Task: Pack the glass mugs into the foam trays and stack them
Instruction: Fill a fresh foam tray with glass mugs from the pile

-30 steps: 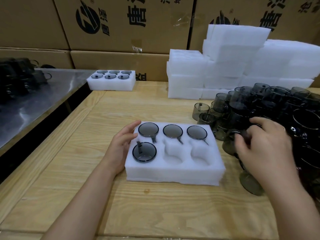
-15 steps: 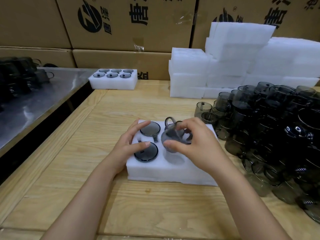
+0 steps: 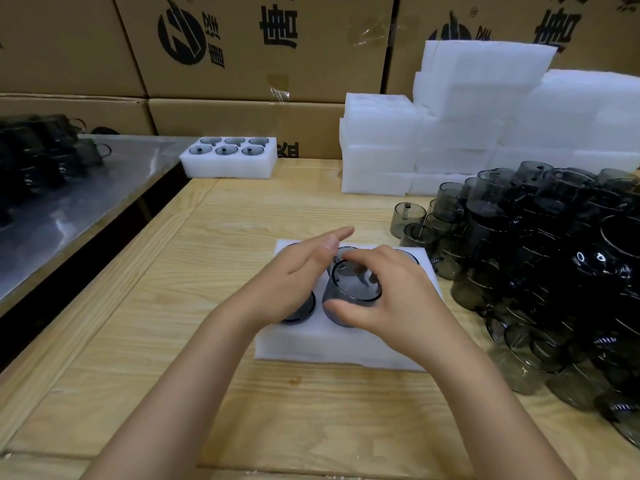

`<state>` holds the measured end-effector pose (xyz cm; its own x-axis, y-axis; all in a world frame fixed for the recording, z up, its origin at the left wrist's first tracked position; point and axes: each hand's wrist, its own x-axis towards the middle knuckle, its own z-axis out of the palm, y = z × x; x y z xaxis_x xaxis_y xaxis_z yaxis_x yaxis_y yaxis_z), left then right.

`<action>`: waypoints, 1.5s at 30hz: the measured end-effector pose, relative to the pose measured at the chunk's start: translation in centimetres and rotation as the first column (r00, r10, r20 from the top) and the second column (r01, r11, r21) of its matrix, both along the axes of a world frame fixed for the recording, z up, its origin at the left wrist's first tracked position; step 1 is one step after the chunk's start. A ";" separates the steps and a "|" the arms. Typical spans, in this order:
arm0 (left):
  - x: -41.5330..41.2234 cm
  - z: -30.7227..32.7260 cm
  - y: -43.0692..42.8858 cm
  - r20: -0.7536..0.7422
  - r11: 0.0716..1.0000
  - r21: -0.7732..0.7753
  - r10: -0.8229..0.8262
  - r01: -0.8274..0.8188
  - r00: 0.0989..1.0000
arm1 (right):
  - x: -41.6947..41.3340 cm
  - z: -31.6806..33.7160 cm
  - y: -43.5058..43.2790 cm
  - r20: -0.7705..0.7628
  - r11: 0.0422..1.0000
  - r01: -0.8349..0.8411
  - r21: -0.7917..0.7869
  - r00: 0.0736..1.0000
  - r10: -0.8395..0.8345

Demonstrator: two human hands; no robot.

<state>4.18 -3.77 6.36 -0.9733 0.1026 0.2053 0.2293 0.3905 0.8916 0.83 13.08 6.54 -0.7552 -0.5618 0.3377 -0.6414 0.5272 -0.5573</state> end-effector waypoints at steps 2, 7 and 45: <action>-0.2 -0.2 0.8 0.049 1.000 0.000 -0.019 0.019 0.999 | 0.0 0.0 -0.1 -0.008 0.999 -0.008 0.031 1.000 0.008; -0.2 -0.4 1.3 0.096 0.999 -0.043 0.015 -0.011 0.995 | 0.0 -0.6 -0.2 -0.009 0.992 -0.074 0.098 0.997 0.075; 1.4 -2.2 4.8 -0.296 0.498 -0.815 0.084 -0.298 0.951 | 0.7 -2.9 -0.5 -0.300 0.850 0.123 0.513 0.953 0.044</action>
